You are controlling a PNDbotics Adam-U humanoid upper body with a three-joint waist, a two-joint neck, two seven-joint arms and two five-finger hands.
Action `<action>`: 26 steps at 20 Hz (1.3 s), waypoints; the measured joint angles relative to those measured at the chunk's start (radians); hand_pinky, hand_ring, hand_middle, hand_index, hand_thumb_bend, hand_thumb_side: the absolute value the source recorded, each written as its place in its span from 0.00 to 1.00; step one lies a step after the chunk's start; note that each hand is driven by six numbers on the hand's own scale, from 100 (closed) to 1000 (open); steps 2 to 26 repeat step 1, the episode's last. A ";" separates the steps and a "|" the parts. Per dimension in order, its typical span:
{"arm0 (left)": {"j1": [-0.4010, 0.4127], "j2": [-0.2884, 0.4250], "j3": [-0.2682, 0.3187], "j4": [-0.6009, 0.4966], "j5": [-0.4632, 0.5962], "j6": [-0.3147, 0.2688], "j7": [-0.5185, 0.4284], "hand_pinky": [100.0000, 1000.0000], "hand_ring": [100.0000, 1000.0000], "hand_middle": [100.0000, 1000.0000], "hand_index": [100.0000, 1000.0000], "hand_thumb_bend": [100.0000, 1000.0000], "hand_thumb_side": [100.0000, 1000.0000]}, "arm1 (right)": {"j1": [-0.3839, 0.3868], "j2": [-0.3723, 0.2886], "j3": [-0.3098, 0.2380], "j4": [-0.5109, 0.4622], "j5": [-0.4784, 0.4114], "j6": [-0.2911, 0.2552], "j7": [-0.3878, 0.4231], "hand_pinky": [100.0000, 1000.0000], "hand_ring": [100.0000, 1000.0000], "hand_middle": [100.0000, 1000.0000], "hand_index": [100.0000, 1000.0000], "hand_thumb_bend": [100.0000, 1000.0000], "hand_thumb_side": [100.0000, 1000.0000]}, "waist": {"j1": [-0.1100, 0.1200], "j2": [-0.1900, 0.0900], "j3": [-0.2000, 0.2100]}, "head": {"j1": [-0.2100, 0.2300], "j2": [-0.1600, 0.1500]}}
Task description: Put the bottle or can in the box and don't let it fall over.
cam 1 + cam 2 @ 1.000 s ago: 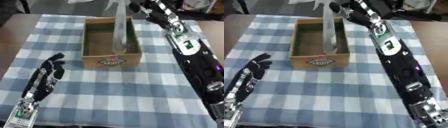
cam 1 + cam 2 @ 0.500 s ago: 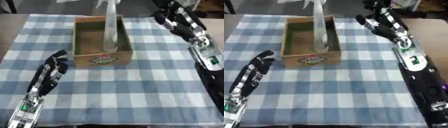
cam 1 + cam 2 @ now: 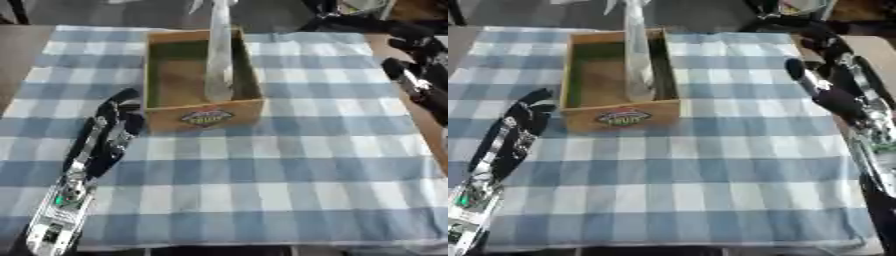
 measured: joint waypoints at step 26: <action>0.000 0.002 0.002 0.000 -0.002 0.001 0.003 0.83 0.80 0.85 0.94 0.51 0.87 | 0.023 0.000 -0.012 -0.013 0.010 -0.001 -0.010 0.74 0.96 0.91 1.00 0.44 0.52 | 0.000 -0.001 -0.004 | 0.005 0.001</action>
